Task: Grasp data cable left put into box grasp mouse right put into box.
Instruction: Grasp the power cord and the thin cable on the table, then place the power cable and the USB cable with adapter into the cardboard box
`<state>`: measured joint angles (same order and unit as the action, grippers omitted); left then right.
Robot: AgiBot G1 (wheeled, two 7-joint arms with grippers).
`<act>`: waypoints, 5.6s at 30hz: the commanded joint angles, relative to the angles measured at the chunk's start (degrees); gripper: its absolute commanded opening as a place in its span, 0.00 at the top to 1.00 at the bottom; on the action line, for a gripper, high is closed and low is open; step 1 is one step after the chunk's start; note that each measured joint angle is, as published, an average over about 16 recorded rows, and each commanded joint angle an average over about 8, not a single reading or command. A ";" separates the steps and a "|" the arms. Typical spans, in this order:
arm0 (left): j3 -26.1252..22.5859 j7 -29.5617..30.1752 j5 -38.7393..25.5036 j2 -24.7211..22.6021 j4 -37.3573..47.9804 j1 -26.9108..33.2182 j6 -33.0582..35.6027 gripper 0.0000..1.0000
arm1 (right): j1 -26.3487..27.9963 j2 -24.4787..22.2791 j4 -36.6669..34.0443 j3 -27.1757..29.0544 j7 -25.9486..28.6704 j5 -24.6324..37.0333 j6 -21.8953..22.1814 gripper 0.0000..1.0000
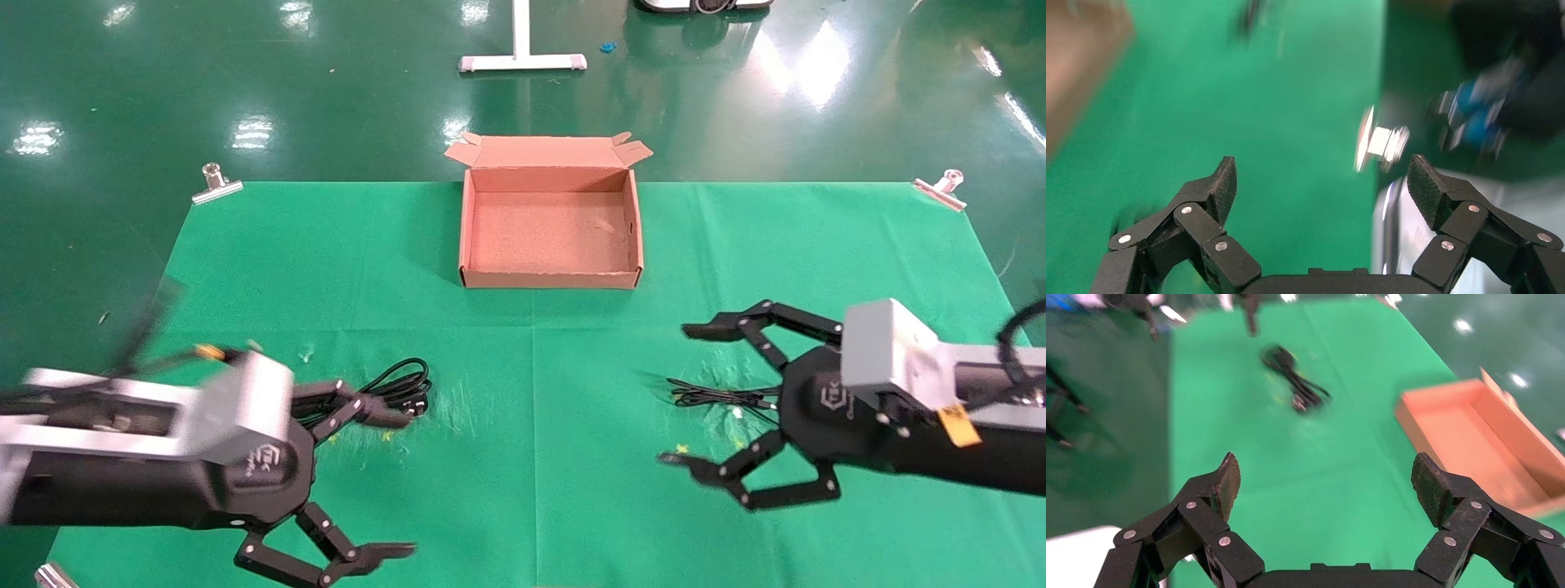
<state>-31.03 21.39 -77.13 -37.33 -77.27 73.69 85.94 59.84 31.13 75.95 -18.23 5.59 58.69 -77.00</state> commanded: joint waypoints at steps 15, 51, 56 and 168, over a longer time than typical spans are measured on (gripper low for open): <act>-11.83 14.83 -39.09 -11.62 -0.10 6.93 -9.27 0.00 | -0.73 -0.96 -0.23 0.27 -0.39 2.78 3.26 0.00; -12.83 19.57 -45.39 -13.44 -0.11 5.48 -12.50 0.00 | 4.86 4.03 -1.68 -8.38 7.08 28.67 12.43 0.00; -12.83 19.57 -45.39 -13.44 -0.11 5.48 -12.50 0.00 | 7.88 8.93 -5.70 -11.37 9.80 34.73 13.21 0.00; -16.60 -12.01 -36.65 -40.90 36.77 18.69 -45.65 1.00 | 46.01 19.50 -39.88 -6.44 11.06 39.79 19.27 1.00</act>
<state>-48.04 10.65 -114.20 -78.09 -41.29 92.41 40.67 105.53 50.71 36.26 -24.77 16.75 98.45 -58.01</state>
